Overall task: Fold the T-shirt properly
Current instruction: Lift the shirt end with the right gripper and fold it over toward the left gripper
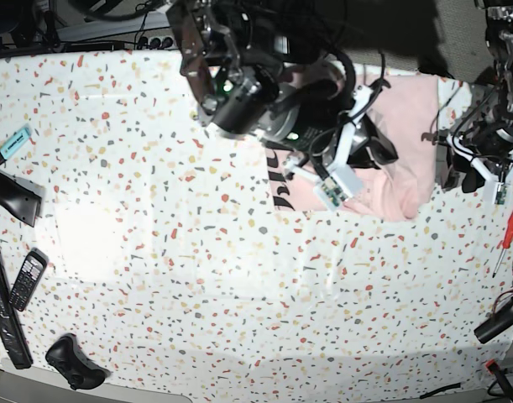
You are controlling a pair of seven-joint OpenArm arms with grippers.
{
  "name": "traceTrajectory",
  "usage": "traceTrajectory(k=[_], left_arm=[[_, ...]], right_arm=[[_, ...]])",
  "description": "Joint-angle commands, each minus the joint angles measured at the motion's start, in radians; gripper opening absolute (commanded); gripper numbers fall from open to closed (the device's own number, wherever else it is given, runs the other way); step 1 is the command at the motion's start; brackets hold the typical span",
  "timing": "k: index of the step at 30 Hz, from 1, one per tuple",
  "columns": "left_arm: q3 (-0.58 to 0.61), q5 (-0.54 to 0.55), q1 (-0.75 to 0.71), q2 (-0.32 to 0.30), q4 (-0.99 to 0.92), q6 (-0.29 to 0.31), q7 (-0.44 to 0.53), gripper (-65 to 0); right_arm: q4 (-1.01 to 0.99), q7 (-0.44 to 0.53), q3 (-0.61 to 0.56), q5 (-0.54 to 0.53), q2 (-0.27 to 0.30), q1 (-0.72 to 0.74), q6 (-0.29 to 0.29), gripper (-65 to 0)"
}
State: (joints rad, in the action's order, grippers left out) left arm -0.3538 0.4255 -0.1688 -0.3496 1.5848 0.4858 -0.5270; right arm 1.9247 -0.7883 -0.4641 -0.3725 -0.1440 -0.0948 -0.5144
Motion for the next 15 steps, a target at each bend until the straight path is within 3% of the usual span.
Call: traceTrajectory(k=[1,9,15], left_arm=[[-0.006,0.012,0.005,-0.017,0.013,0.005,0.019,-39.6],[-0.006,0.01,0.006,-0.02,0.013,0.005,0.02,-39.6],[-0.006,0.009,0.006,-0.02,0.013,0.005,0.02,-39.6]], right_arm=[[-0.007,0.054,-0.019,-0.027,-0.013,0.032,-0.005,-65.0],[-0.21,0.141,-0.135,-0.027,-0.013,0.2,0.019,-65.0],[-0.25,0.165,-0.209,-0.027,-0.013,0.295,0.019,-65.0]])
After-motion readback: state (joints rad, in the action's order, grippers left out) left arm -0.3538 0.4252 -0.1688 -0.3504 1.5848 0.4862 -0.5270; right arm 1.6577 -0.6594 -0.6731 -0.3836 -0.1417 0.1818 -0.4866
